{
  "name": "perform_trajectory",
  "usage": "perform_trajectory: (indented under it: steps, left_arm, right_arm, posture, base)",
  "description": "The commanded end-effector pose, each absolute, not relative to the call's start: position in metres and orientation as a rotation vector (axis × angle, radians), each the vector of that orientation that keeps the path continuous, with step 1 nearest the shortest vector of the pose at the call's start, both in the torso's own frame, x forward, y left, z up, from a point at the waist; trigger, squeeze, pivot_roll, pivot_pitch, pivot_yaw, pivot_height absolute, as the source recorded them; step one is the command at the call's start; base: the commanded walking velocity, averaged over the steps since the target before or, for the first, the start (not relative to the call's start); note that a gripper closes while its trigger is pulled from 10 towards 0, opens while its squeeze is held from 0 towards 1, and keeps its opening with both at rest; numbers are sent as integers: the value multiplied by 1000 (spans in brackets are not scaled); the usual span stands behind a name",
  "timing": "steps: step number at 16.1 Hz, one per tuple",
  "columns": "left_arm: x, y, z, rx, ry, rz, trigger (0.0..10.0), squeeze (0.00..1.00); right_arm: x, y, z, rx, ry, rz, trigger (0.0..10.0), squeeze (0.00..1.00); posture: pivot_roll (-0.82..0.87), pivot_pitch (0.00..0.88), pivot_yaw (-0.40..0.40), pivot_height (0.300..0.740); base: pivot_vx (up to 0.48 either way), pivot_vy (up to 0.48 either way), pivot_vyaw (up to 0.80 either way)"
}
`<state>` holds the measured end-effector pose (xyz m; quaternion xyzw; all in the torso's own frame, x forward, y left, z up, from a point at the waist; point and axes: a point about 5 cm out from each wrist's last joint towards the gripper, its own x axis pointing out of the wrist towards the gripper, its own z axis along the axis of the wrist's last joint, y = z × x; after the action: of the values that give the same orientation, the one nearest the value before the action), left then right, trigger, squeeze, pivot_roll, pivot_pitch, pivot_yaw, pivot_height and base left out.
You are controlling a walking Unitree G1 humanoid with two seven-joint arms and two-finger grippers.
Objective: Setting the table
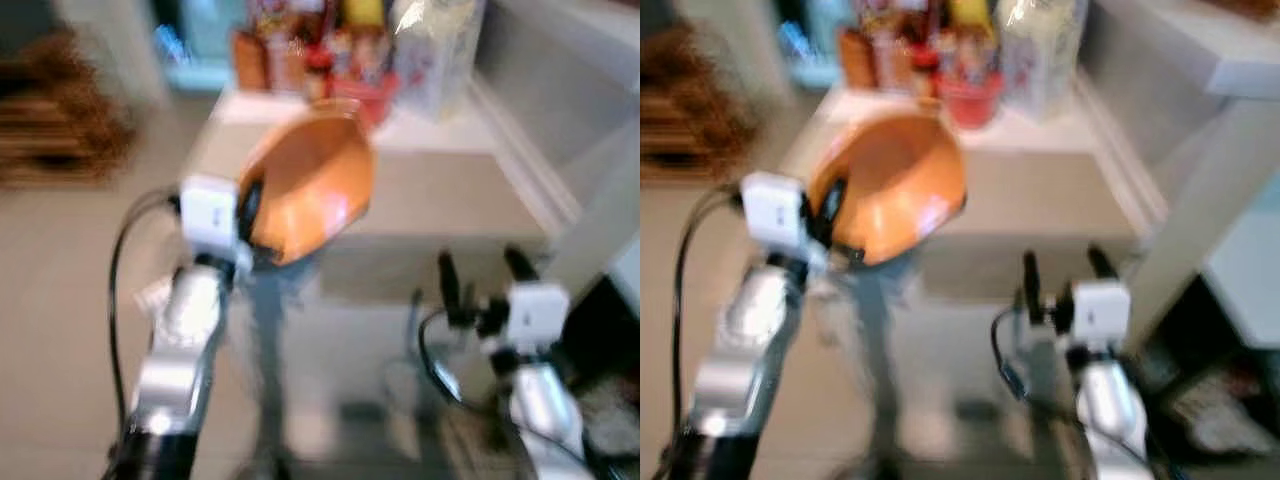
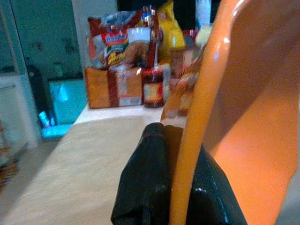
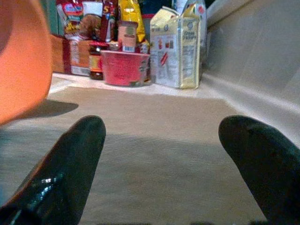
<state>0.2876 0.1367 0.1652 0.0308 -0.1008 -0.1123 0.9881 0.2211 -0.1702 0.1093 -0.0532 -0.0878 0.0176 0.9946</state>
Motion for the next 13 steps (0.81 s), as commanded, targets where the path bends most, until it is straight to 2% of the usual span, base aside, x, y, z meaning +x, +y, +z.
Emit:
perform_trajectory:
  steps: [1, 6, 13]
  left_arm:
    - [292, 139, 162, 85, -169, -218, 0, 0]
    - [291, 135, 163, 62, -170, -238, 0, 0]
    - [287, 132, 166, 42, -199, -248, 0, 0]
  right_arm:
    - [220, -170, 108, -101, -169, 33, 10000, 0]
    - [219, -170, 108, -104, -162, 33, 10000, 0]
    - [220, -172, 106, -111, -149, 37, 10000, 0]
  posture:
    - [-115, 8, 36, 736]
    - [-120, 14, 35, 736]
    - [-116, 1, 29, 736]
  base:
    - [0, 0, 0]
    - [0, 0, 0]
    - [0, -480, 0]
